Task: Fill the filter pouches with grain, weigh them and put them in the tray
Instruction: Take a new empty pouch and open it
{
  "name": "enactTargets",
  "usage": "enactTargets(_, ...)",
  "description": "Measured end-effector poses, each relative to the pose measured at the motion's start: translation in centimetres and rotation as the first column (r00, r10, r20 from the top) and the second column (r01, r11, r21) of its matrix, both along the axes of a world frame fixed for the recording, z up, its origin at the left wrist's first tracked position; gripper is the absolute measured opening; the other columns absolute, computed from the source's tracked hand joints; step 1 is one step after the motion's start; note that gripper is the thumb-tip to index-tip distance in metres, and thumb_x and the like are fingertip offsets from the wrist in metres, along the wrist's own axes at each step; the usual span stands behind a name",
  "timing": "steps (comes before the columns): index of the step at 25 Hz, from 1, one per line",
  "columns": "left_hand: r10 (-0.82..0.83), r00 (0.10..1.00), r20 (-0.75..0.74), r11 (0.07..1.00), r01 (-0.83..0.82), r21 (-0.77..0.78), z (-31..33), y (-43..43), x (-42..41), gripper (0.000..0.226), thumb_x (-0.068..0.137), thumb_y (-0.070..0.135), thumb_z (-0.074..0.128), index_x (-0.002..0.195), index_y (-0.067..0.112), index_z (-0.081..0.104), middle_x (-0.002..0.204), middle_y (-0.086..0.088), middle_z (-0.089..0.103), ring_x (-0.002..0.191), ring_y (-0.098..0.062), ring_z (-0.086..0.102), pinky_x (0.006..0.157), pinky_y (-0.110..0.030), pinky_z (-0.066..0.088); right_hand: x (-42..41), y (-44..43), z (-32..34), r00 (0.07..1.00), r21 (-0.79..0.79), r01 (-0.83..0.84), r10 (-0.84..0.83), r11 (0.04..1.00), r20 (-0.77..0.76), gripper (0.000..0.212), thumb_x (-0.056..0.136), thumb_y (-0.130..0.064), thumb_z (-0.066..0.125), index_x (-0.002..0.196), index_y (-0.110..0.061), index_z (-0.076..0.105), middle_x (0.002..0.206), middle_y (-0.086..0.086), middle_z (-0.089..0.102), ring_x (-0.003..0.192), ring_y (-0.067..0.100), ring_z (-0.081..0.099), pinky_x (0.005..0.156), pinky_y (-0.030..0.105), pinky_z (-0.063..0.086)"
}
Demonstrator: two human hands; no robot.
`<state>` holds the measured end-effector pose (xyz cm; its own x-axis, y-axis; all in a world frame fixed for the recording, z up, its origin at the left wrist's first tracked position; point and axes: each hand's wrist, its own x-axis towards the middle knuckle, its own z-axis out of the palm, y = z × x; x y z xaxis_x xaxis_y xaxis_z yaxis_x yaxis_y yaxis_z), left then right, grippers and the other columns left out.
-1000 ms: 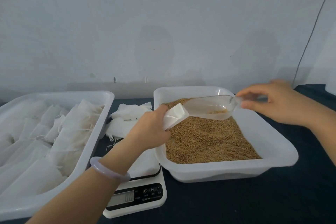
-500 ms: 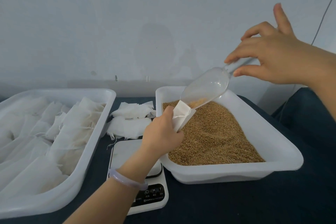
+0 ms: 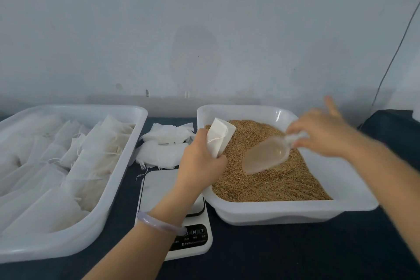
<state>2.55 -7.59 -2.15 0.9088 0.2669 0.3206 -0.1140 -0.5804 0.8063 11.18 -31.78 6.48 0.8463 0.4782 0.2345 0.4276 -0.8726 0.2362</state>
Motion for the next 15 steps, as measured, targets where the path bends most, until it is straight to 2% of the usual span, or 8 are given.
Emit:
enactTargets(3, 0.001, 1.000, 0.015, 1.000, 0.000, -0.017, -0.3, 0.1, 0.0, 0.034, 0.076, 0.016, 0.064, 0.097, 0.026, 0.039, 0.077, 0.008, 0.051, 0.069, -0.006, 0.051, 0.049, -0.022, 0.032, -0.4, 0.8, -5.7, 0.985, 0.047, -0.074, 0.080, 0.996, -0.152, 0.021, 0.082, -0.048, 0.060, 0.102, -0.043, 0.060, 0.101, -0.027, 0.058, 0.113, 0.000, 0.046, 0.110, 0.044, -0.019)
enactTargets(6, 0.011, 1.000, 0.020, 1.000, -0.010, -0.010, -0.4, 0.4, 0.1, 0.032, 0.077, 0.014, 0.062, 0.097, 0.025, 0.040, 0.076, 0.008, 0.051, 0.068, -0.005, 0.051, 0.048, -0.021, 0.032, -0.1, 0.0, -6.9, 0.970, 0.243, -0.049, 0.104, 0.969, -0.220, 0.014, 0.083, -0.046, 0.062, 0.094, -0.049, 0.054, 0.097, -0.032, 0.054, 0.110, -0.002, 0.049, 0.114, 0.040, -0.009)
enactTargets(8, 0.011, 1.000, 0.010, 1.000, -0.011, -0.016, -0.4, 0.6, 0.2, 0.031, 0.077, 0.013, 0.062, 0.097, 0.024, 0.041, 0.078, 0.008, 0.053, 0.069, -0.004, 0.051, 0.049, -0.020, 0.034, -0.1, -0.7, -6.4, 0.949, 0.373, -0.019, 0.134, 0.928, -0.285, 0.019, 0.083, -0.040, 0.064, 0.092, -0.051, 0.052, 0.097, -0.033, 0.054, 0.109, 0.001, 0.051, 0.115, 0.041, 0.004)
enactTargets(9, 0.011, 1.000, 0.005, 1.000, -0.011, -0.022, -0.4, 0.7, 0.2, 0.031, 0.076, 0.013, 0.062, 0.097, 0.024, 0.042, 0.079, 0.008, 0.054, 0.070, -0.004, 0.052, 0.050, -0.020, 0.035, -0.2, -0.9, -5.9, 0.933, 0.431, -0.007, 0.161, 0.902, -0.321, 0.021, 0.083, -0.035, 0.066, 0.092, -0.049, 0.053, 0.097, -0.031, 0.055, 0.108, 0.004, 0.054, 0.113, 0.042, 0.016)
enactTargets(11, 0.015, 1.000, 0.002, 1.000, -0.015, -0.014, -0.4, 0.7, 0.3, 0.030, 0.077, 0.013, 0.061, 0.097, 0.025, 0.042, 0.078, 0.008, 0.053, 0.069, -0.003, 0.051, 0.050, -0.021, 0.035, -0.3, -1.6, -4.2, 0.912, 0.516, 0.012, 0.203, 0.856, -0.357, 0.023, 0.082, -0.029, 0.067, 0.095, -0.043, 0.056, 0.096, -0.027, 0.057, 0.105, 0.008, 0.057, 0.103, 0.036, 0.036)
enactTargets(12, 0.016, 1.000, 0.003, 1.000, -0.016, 0.005, -0.3, 0.6, 0.3, 0.030, 0.077, 0.013, 0.061, 0.097, 0.024, 0.041, 0.077, 0.009, 0.052, 0.069, -0.004, 0.050, 0.050, -0.023, 0.036, -0.4, -1.9, -3.1, 0.910, 0.541, 0.013, 0.213, 0.841, -0.354, 0.022, 0.082, -0.028, 0.067, 0.098, -0.040, 0.058, 0.098, -0.025, 0.058, 0.104, 0.009, 0.057, 0.099, 0.033, 0.039)
enactTargets(15, 0.010, 1.000, 0.011, 0.994, -0.011, 0.105, -0.2, 0.3, 0.2, 0.029, 0.078, 0.013, 0.059, 0.099, 0.020, 0.040, 0.074, 0.006, 0.053, 0.068, -0.013, 0.053, 0.054, -0.030, 0.041, -0.5, -2.5, 0.6, 0.923, 0.602, 0.007, 0.227, 0.799, -0.312, 0.021, 0.082, -0.026, 0.068, 0.100, -0.035, 0.063, 0.103, -0.018, 0.062, 0.100, 0.004, 0.056, 0.093, 0.026, 0.035)
